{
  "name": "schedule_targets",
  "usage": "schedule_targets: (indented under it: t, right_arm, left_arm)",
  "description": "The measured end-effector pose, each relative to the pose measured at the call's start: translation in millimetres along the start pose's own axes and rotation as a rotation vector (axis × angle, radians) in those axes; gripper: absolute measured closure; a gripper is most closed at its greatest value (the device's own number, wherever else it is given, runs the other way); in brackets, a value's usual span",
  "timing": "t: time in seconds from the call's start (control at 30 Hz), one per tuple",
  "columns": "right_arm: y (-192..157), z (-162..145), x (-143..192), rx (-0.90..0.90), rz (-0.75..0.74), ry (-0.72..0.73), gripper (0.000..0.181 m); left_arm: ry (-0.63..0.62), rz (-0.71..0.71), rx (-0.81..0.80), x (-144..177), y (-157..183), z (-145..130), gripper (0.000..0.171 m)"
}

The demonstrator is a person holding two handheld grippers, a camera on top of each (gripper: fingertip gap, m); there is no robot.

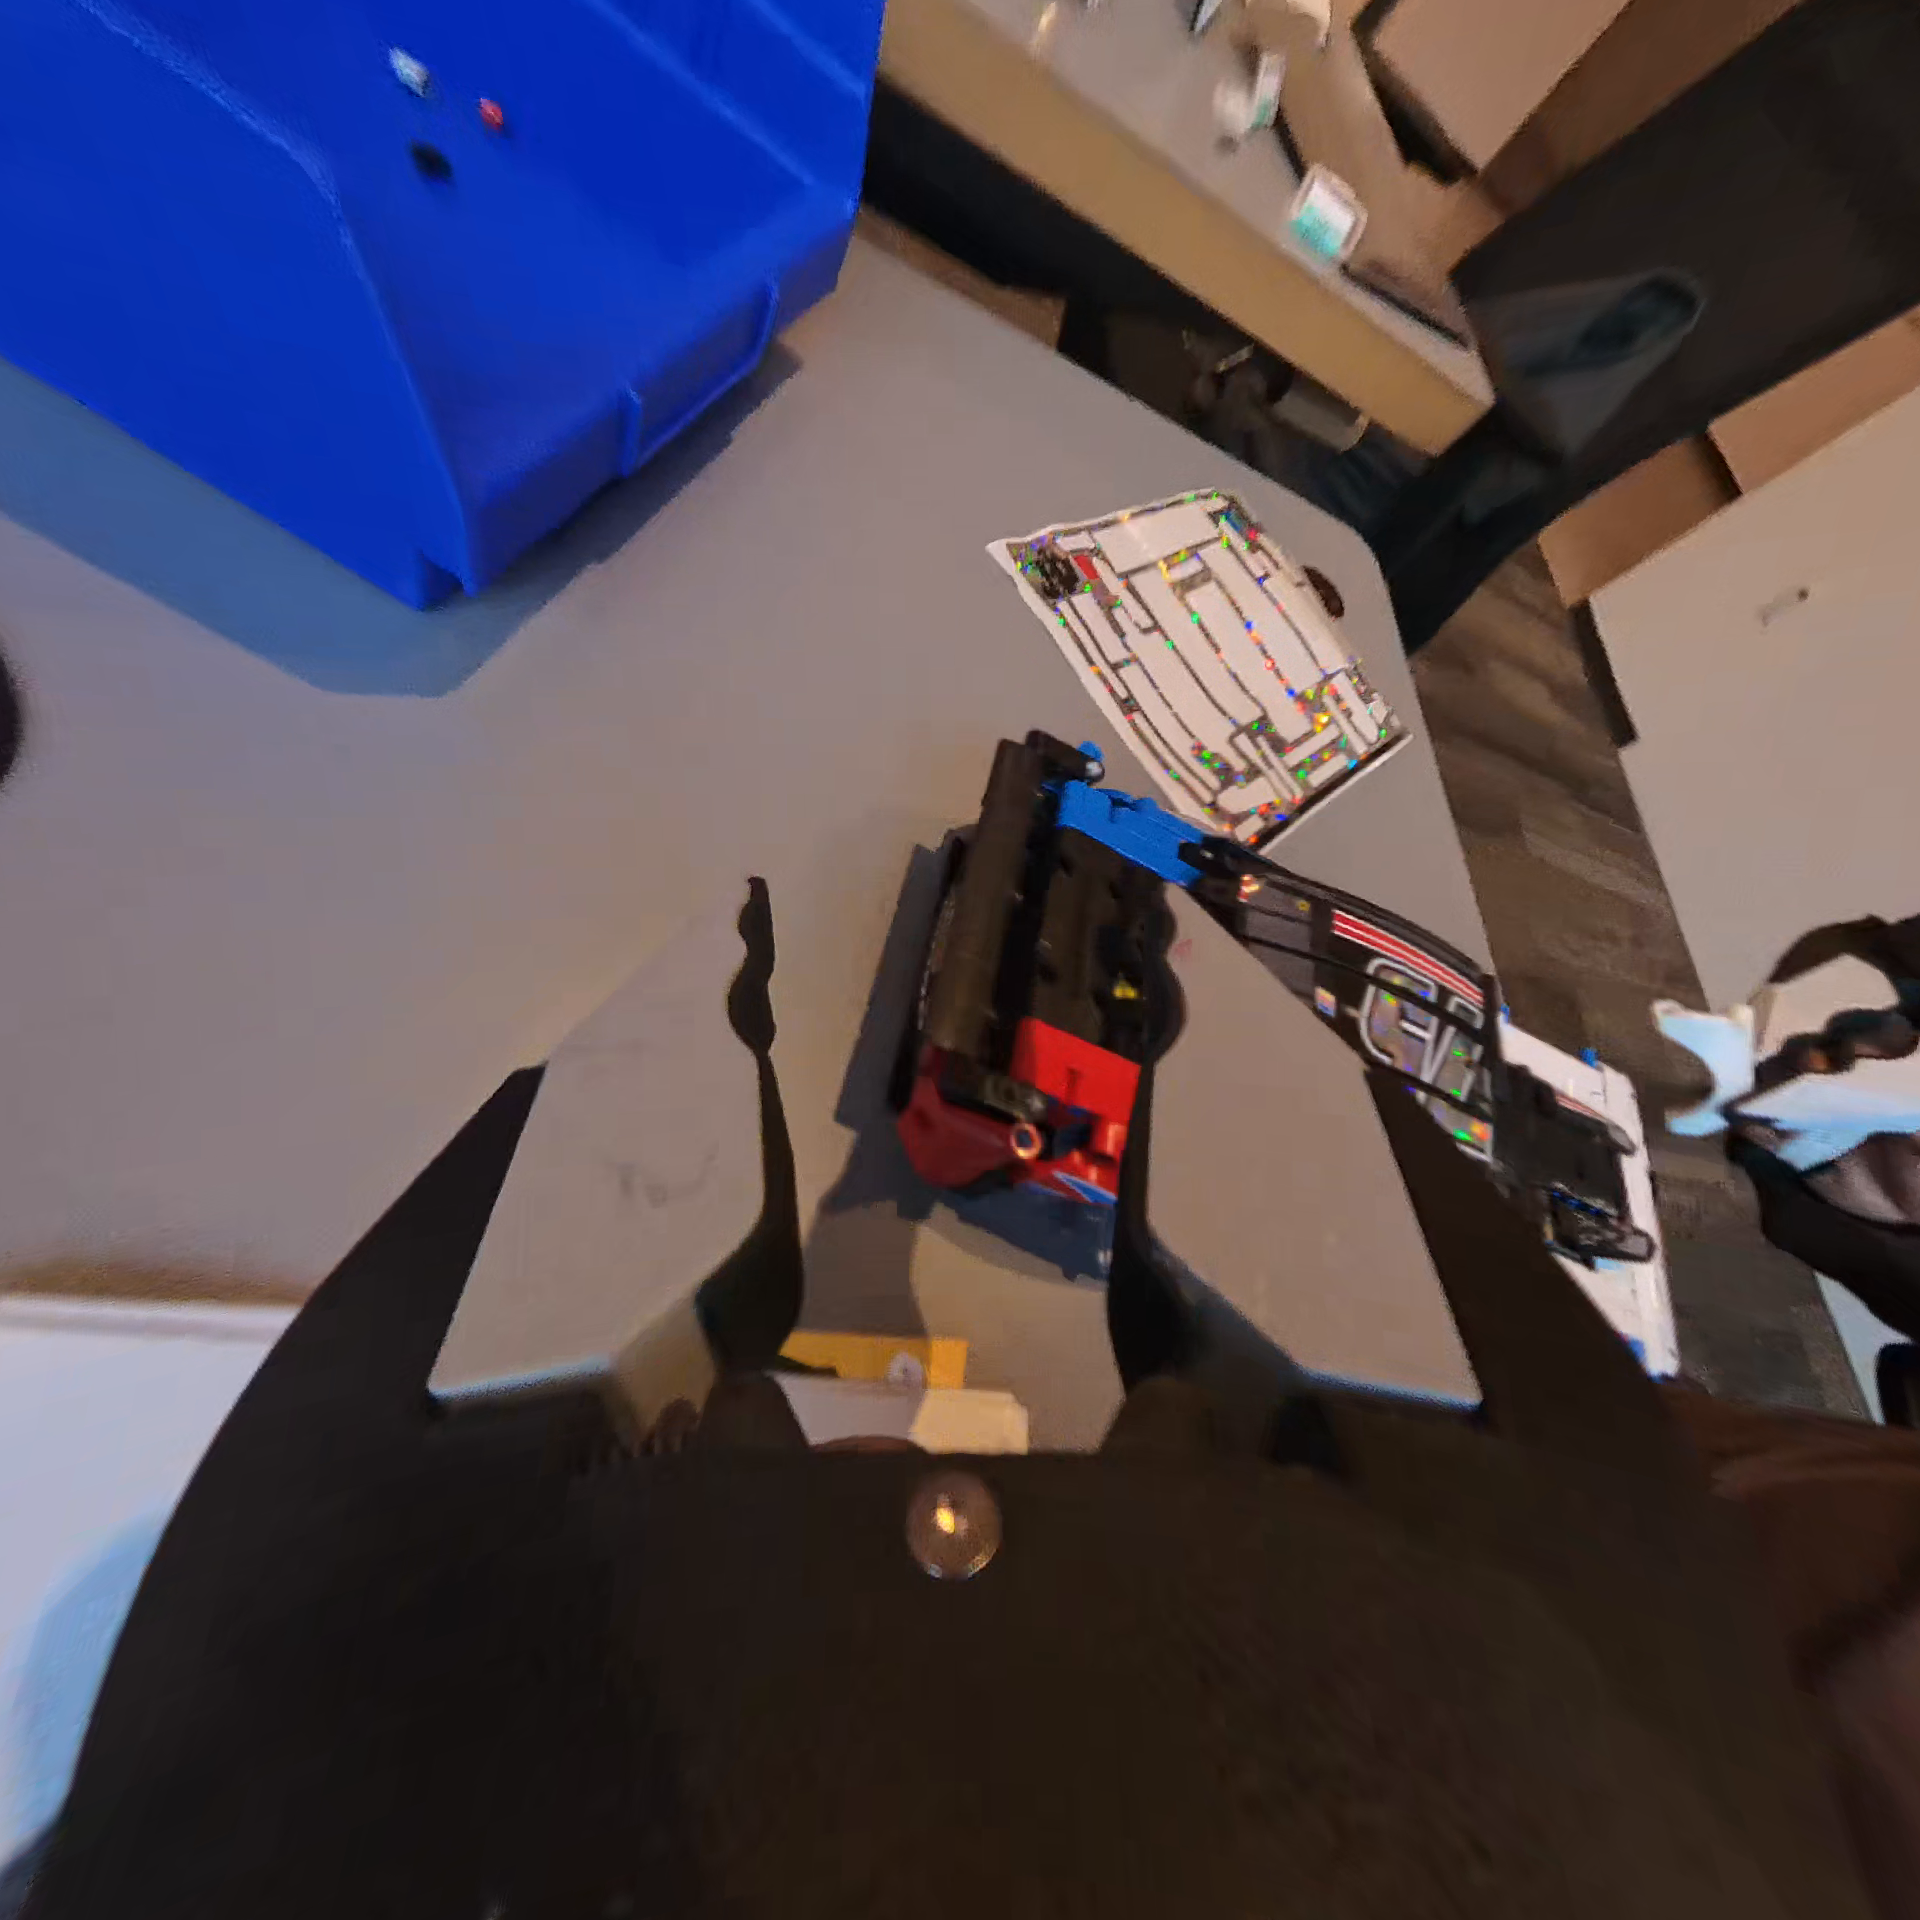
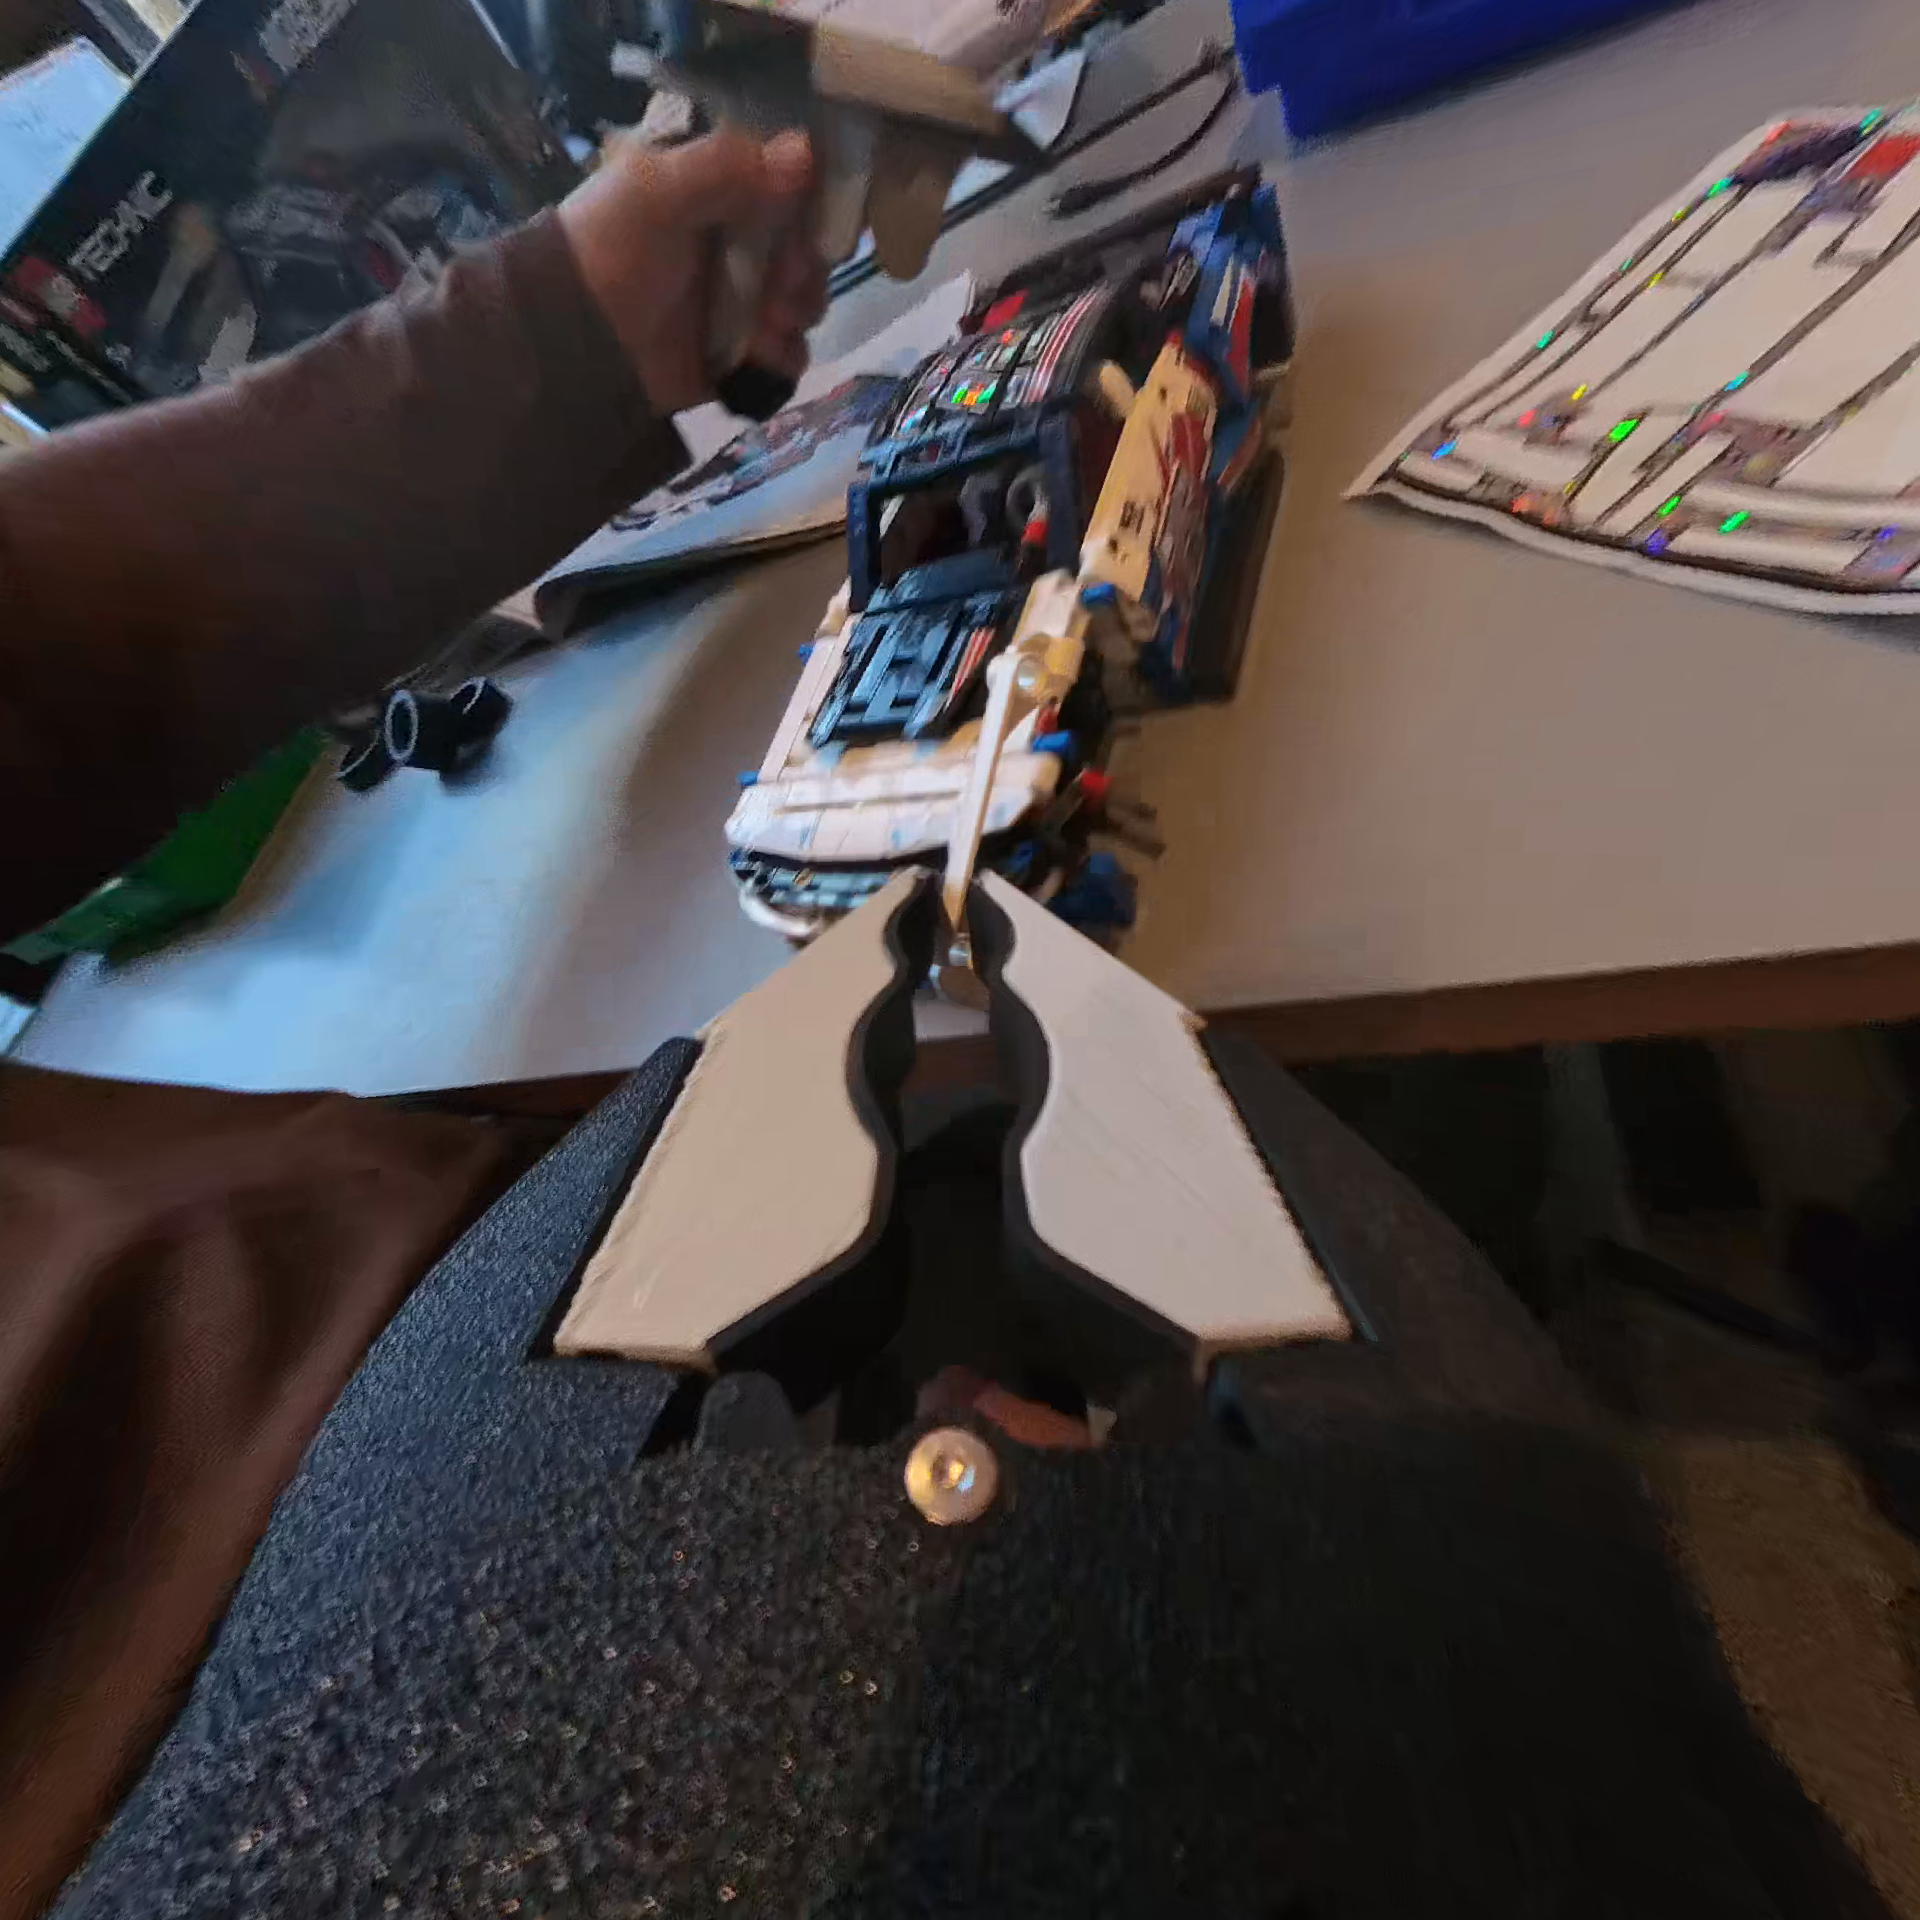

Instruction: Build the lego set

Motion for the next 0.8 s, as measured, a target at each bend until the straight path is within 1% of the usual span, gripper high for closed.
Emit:
schedule_targets:
  t: [0.1, 0.17, 0.2, 0.23, 0.3, 0.37, 0.5, 0.6, 0.8]
  right_arm:
    - [-19, -16, 6, -0.046, 0.083, -0.004, 0.176]
    - [-36, -24, 6, -0.056, 0.202, 0.006, 0.176]
    - [-40, -26, 4, -0.060, 0.254, 0.019, 0.176]
    - [-42, -29, 1, -0.071, 0.298, 0.028, 0.176]
    - [-37, -34, -7, -0.119, 0.340, 0.025, 0.176]
    - [-30, -35, -13, -0.206, 0.376, 0.046, 0.177]
    - [-10, -34, -16, -0.235, 0.324, 0.086, 0.176]
    - [2, -25, -11, -0.225, 0.288, 0.122, 0.176]
    - [20, -8, -1, -0.155, 0.262, 0.158, 0.176]
  left_arm:
    - [-0.146, -0.039, -0.016, -21, -2, -11, 0.107]
    - [-0.253, -0.089, -0.021, -28, 3, -26, 0.122]
    - [-0.269, -0.116, -0.013, -30, 7, -30, 0.127]
    - [-0.249, -0.135, 0.014, -29, 9, -29, 0.138]
    - [-0.239, -0.118, 0.053, -27, 9, -31, 0.141]
    - [-0.228, -0.097, 0.145, -22, 9, -34, 0.145]
    - [-0.156, 0.025, 0.268, -5, 15, -45, 0.148]
    - [-0.094, 0.126, 0.275, 16, 24, -58, 0.148]
    - [0.118, 0.282, 0.315, 57, 49, -91, 0.152]
Point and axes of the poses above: each gripper's, where its closed fingertips meet, x back along the fingers, z out of its top, y = z × x across the jaws, the point moved 5 cm from there along x, back along the fingers, and after that the axes turned 9 degrees about y, right-handed, at the moved point
